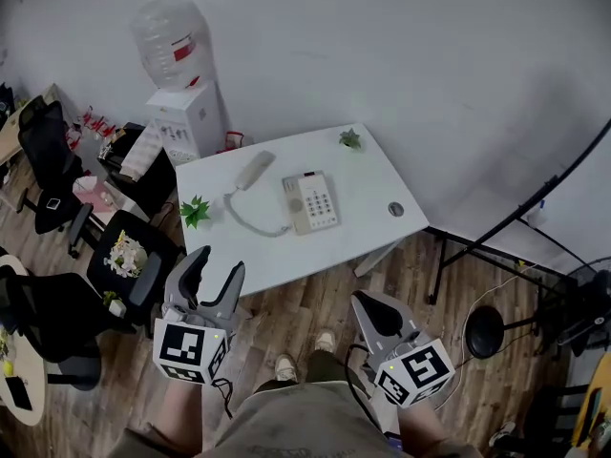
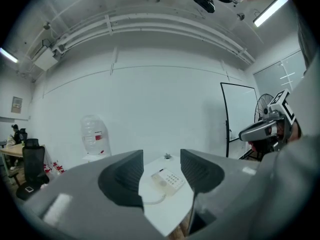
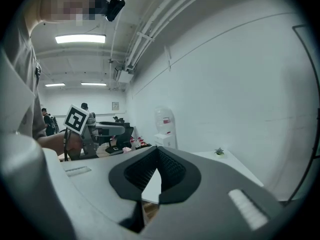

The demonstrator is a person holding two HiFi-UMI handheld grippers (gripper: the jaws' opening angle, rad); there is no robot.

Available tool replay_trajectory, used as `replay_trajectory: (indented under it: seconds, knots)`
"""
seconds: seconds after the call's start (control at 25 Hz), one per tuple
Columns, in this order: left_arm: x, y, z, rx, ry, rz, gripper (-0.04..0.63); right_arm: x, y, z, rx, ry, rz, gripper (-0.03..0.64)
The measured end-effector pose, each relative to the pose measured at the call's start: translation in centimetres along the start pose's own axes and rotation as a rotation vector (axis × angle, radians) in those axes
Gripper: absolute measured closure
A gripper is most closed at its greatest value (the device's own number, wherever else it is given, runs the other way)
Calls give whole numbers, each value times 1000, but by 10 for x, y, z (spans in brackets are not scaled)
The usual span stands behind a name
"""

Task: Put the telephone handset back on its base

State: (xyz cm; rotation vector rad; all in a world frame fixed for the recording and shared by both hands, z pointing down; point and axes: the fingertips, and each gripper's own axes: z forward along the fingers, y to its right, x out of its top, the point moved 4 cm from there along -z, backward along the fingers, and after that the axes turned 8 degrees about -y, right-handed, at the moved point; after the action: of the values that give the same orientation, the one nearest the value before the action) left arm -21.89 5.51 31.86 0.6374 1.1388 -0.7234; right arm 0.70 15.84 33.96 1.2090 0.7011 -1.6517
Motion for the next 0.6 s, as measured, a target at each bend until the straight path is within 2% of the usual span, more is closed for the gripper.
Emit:
replay_trajectory:
  seconds: [0.32, 0.6]
  knots:
    - [-2, -10, 50, 14, -38, -1, 365, 13, 51, 54, 28, 8, 15, 589]
    - [7, -17, 125, 51, -89, -17, 365, 30, 123, 122, 97, -28, 7, 589]
